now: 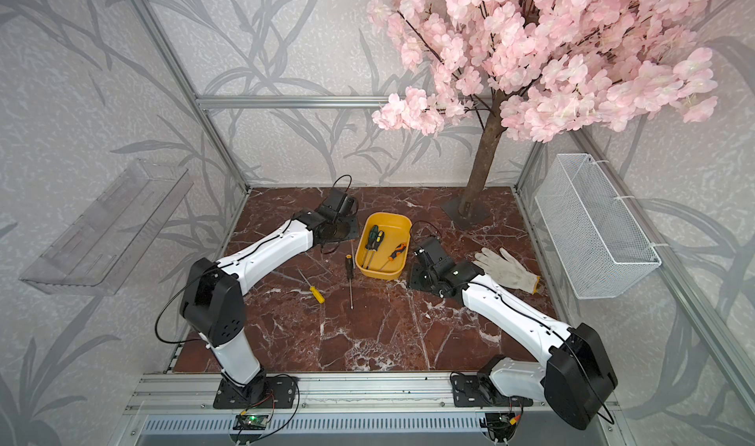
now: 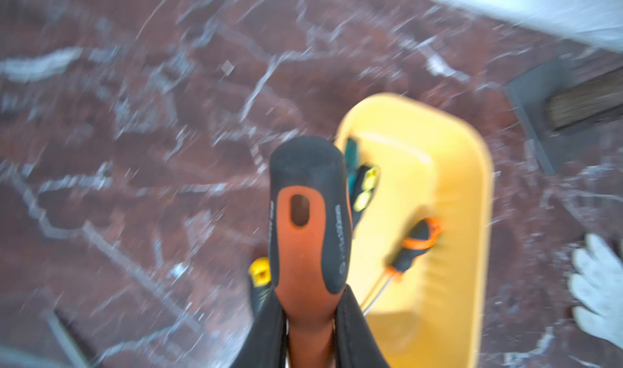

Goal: Put the screwdriver on the desktop into the storage box
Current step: Pick up the screwdriver from the center of the board, then place the screwdriver in the storage box.

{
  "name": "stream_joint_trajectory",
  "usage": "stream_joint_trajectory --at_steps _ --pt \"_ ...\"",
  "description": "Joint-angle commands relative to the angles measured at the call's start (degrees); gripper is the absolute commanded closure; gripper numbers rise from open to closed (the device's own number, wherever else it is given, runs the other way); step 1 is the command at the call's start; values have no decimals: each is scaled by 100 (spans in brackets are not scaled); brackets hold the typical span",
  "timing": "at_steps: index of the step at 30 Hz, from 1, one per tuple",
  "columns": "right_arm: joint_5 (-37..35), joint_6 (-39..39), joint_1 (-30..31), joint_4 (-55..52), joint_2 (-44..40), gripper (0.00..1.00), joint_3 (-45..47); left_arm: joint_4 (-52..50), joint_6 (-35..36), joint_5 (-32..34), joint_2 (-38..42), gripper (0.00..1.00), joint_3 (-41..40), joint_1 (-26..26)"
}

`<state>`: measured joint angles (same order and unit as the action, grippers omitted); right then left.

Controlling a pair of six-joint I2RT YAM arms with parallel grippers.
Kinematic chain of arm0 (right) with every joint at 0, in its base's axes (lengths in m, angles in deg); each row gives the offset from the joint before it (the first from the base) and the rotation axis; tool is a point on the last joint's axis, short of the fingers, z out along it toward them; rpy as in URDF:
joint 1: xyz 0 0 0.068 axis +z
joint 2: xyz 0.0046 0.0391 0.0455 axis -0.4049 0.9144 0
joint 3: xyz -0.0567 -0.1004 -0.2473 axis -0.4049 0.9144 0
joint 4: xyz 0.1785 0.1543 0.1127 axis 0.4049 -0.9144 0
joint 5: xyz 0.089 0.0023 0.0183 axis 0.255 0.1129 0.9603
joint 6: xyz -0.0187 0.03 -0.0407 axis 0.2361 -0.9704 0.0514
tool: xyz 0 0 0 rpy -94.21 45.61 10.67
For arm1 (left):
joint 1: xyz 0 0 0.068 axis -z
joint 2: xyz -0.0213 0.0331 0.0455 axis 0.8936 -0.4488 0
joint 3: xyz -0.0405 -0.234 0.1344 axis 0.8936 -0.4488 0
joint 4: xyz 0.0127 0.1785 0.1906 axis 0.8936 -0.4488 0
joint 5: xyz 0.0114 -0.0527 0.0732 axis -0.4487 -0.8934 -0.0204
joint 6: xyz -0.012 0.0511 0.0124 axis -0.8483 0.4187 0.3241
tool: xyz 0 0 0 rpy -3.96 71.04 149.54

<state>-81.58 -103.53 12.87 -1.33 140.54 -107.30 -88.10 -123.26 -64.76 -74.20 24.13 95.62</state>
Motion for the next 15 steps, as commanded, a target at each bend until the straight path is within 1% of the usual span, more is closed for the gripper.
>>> stream_joint_trajectory --at_steps 1,4,9,15 --pt "-137 -38 -1 -183 -202 44 73 -318 562 96 -610 86 763 195" --pt "-156 -31 4 -199 -296 44 134 -303 839 103 -1102 86 1400 363" --pt "-200 -34 -10 -297 -439 44 180 -212 1222 184 -1697 86 2066 503" --pt "-268 -33 -19 -391 -563 44 216 -156 1309 92 -2191 84 2350 597"
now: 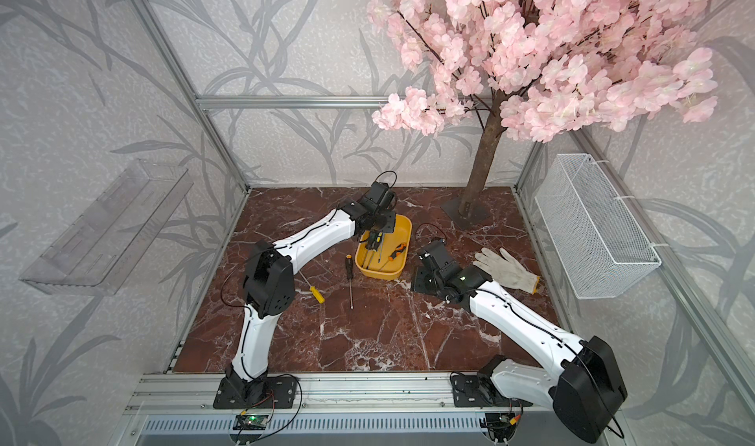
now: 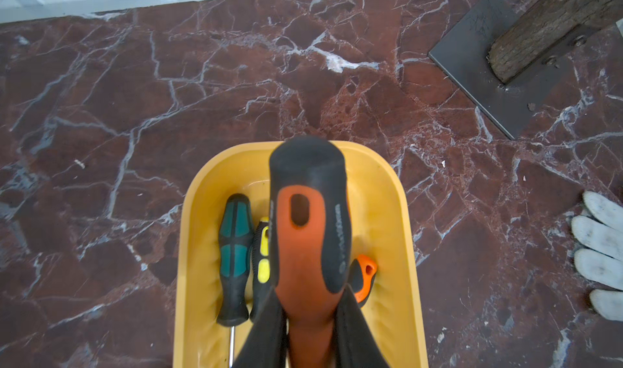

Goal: Put the screwdriver on the desktop into the storage box
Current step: Place the screwdriver in the storage box.

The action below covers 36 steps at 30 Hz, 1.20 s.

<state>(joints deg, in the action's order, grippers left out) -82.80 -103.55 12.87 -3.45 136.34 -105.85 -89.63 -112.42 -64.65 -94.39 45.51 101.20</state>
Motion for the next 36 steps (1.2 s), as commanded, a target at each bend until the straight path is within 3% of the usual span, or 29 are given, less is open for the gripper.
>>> stream_joint_trajectory --at_steps 1,7,16,23,36 --pt "-154 -33 -26 -187 -162 44 72 -6 241 115 -245 83 215 83" --pt "-159 -35 -43 -209 -181 44 72 36 339 419 -533 82 153 228" --pt "-159 -30 -72 -221 -146 44 58 172 303 578 -637 68 19 253" --pt "-171 -30 -89 -213 -155 44 105 130 308 658 -660 64 14 245" --pt "-141 -29 -103 -160 -128 44 96 152 133 780 56 55 -260 244"
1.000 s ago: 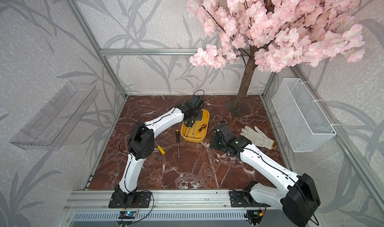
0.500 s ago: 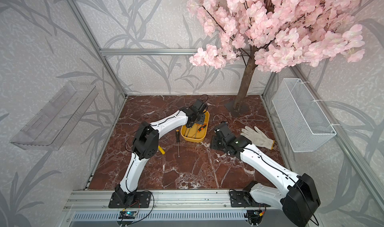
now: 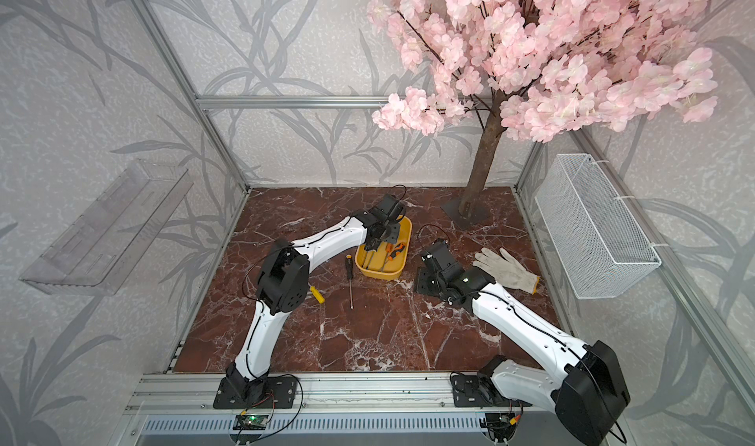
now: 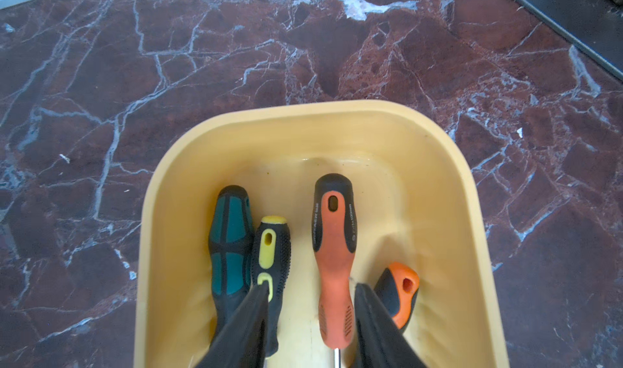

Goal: Put the screwdriver on the desktop into the storage box
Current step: Place the screwdriver in the storage box, then pick up the screwdriver from the center of the board.

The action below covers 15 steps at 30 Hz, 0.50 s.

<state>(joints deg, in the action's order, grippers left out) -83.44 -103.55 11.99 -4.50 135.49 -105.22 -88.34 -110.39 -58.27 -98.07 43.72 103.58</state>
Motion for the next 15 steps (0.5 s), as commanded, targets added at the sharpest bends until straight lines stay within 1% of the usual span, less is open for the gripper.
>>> stream_joint_trajectory --at_steps 1,3,6,8,9,11,12,15 --pt "-84 -31 -20 -56 -51 44 35 18 -91 167 503 54 -123 4" --pt "-87 -36 -24 -59 -52 44 26 -44 -197 220 674 50 -194 -8" --pt "-54 -36 -19 -37 -11 44 17 71 -340 183 1101 49 -587 -72" --pt "-2 -35 -24 1 42 43 -8 221 -486 132 1445 44 -968 -128" --pt "41 -14 -20 23 74 41 -24 280 -579 103 1580 42 -1141 -163" --pt "146 112 -19 118 138 38 -85 376 -750 -14 1868 41 -1535 -224" --pt "175 156 -19 150 161 38 -119 421 -817 -28 1978 38 -1704 -247" --pt "183 234 -16 179 278 36 -286 538 -1038 -49 2389 35 -2242 -312"
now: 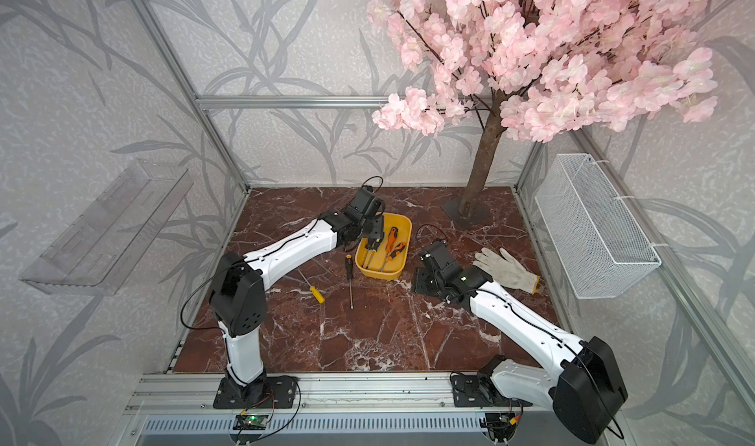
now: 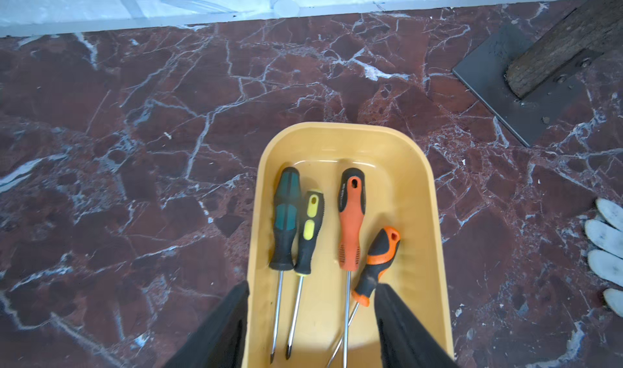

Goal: Put the screwdriver on the desktop into the storage box
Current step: Pick up the screwdriver from the center of the board.

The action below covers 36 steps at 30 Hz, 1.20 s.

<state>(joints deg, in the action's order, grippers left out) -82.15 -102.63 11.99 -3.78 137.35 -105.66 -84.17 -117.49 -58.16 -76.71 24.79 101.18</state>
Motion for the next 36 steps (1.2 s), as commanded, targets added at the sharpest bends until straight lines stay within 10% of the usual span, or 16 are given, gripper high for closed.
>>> stream_joint_trajectory --at_steps 1,21,36 --pt "82 160 -21 127 134 36 -295 162 -404 -85 393 35 -520 -113" --pt "485 206 -15 454 520 36 -379 487 -1369 -237 1697 21 -2803 -485" --pt "489 82 -11 435 536 37 -267 910 -1716 -561 1144 36 -3399 -515"
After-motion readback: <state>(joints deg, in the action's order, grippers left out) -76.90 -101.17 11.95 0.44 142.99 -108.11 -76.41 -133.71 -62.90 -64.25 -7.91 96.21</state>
